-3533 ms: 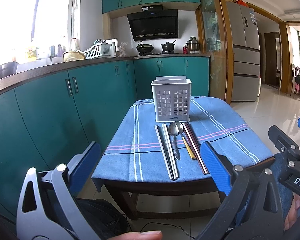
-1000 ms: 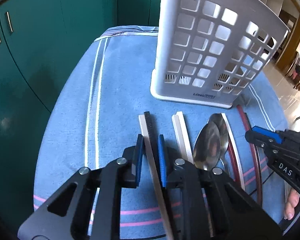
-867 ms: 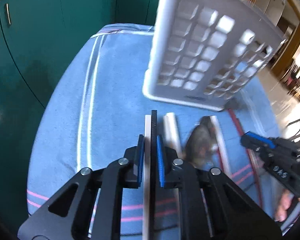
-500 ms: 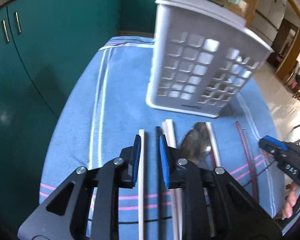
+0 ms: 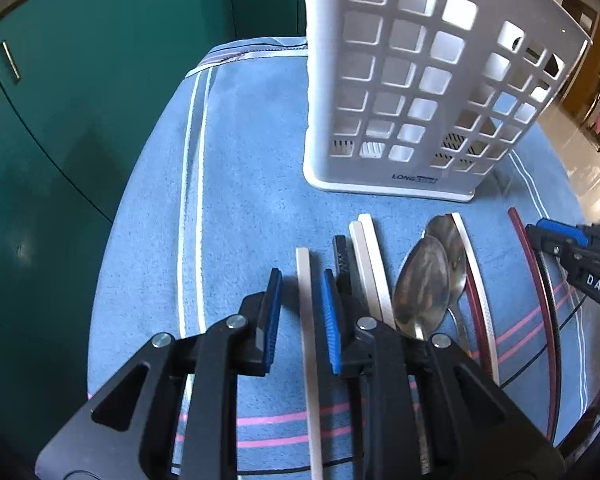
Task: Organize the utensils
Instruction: 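Lift both held chopsticks and carry them toward the white basket, then lower the chopsticks into the white basket and open both tools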
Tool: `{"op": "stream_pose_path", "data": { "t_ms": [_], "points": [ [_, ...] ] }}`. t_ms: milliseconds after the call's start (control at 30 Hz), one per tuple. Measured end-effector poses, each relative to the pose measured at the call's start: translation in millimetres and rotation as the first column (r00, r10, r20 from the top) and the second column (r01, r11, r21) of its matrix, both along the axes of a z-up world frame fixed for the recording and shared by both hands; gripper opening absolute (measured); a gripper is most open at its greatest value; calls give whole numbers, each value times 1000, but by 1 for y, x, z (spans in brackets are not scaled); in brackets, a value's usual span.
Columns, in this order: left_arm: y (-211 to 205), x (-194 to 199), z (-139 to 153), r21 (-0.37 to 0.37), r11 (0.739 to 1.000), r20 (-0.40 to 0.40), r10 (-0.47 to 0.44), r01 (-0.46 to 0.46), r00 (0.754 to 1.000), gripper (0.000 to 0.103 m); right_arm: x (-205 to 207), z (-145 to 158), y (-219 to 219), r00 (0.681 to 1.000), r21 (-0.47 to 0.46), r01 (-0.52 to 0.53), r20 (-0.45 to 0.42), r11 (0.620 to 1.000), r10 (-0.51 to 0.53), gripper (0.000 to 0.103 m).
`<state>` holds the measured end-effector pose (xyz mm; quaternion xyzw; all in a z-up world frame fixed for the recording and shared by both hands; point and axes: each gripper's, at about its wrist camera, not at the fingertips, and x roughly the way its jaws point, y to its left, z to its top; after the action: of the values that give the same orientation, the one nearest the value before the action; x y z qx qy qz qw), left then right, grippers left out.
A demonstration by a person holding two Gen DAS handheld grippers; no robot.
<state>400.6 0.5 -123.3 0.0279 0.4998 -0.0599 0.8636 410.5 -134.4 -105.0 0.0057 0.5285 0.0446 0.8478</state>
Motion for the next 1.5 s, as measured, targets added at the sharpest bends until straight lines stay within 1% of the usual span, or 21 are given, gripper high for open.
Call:
{"op": "stream_pose_path", "data": {
  "t_ms": [167, 267, 333, 367, 400, 433, 500, 600, 700, 800, 867, 933, 1000, 1033, 1133, 1200, 1333, 1367, 1433, 1467, 1500],
  "points": [
    [-5, 13, -1, 51, 998, -37, -31, 33, 999, 21, 10, 0, 8, 1000, -34, -27, -17, 999, 26, 22],
    [-5, 14, -2, 61, 997, -59, -38, 42, 998, 40, 7, -1, 7, 999, -20, -24, -23, 1000, 24, 22],
    [-8, 12, -1, 74, 996, -64, -52, 57, 997, 40, 7, -1, 9, 999, -37, -37, -23, 999, 36, 21],
    [-10, 12, 0, 65, 995, -72, -69, 74, 995, 31, 7, 0, 11, 999, -48, -48, -25, 998, 46, 21],
    [-12, 11, 1, 49, 994, -81, -89, 93, 993, 23, 9, 0, 13, 998, -43, -64, -28, 997, 63, 15],
    [-14, 11, 2, 45, 994, -88, -100, 104, 991, 21, 7, 0, 13, 997, -34, -75, -30, 997, 74, 12],
    [-14, 15, 2, 44, 993, -94, -103, 108, 990, 8, 8, 1, 12, 996, -24, -80, -34, 997, 79, 10],
    [-13, 19, 4, 21, 995, -100, -93, 95, 991, 6, 2, 6, 11, 997, 2, -76, -30, 997, 76, 7],
    [-8, 11, 32, -19, 996, -22, -86, 85, 996, 6, -10, 29, 6, 997, -1, -66, 36, 998, 66, 7],
    [-6, -9, 75, -66, 994, 75, -80, 85, 994, 6, -33, 79, 2, 987, 40, -74, 146, 996, 68, 7],
    [-3, -23, 109, -101, 990, 163, -79, 96, 984, 6, -48, 110, 3, 973, 43, -87, 219, 995, 76, 7],
    [2, -36, 141, -140, 985, 245, -59, 96, 968, 6, -64, 142, 2, 951, 49, -101, 299, 994, 82, 7],
    [7, -49, 165, -179, 979, 300, -36, 94, 953, 6, -80, 172, 0, 922, 59, -114, 377, 992, 84, 7],
    [13, -53, 180, -216, 972, 331, -15, 92, 943, 6, -85, 182, -1, 911, 64, -119, 404, 991, 84, 7],
    [23, -61, 207, -263, 961, 401, 33, 81, 916, 6, -100, 218, -4, 859, 84, -140, 505, 987, 79, 7],
    [30, -66, 224, -287, 957, 443, 89, 47, 892, 6, -106, 234, -6, 828, 89, -139, 557, 986, 66, 7],
    [52, -65, 247, -395, 918, 477, 180, 26, 860, 6, -105, 270, -4, 748, 94, -139, 662, 986, 42, 7],
    [57, -65, 253, -433, 901, 484, 211, 23, 850, 6, -104, 277, -4, 735, 95, -138, 677, 986, 38, 7],
    [63, -63, 261, -505, 862, 511, 266, 36, 818, 6, -104, 290, -3, 696, 95, -138, 717, 986, 29, 7],
    [68, -60, 263, -537, 843, 521, 312, 20, 795, 6, -103, 296, -1, 666, 88, -135, 745, 987, 24, 7],
    [70, -58, 264, -552, 834, 521, 341, 5, 782, 6, -102, 301, 2, 636, 78, -127, 771, 989, 21, 7]
  ]
}}
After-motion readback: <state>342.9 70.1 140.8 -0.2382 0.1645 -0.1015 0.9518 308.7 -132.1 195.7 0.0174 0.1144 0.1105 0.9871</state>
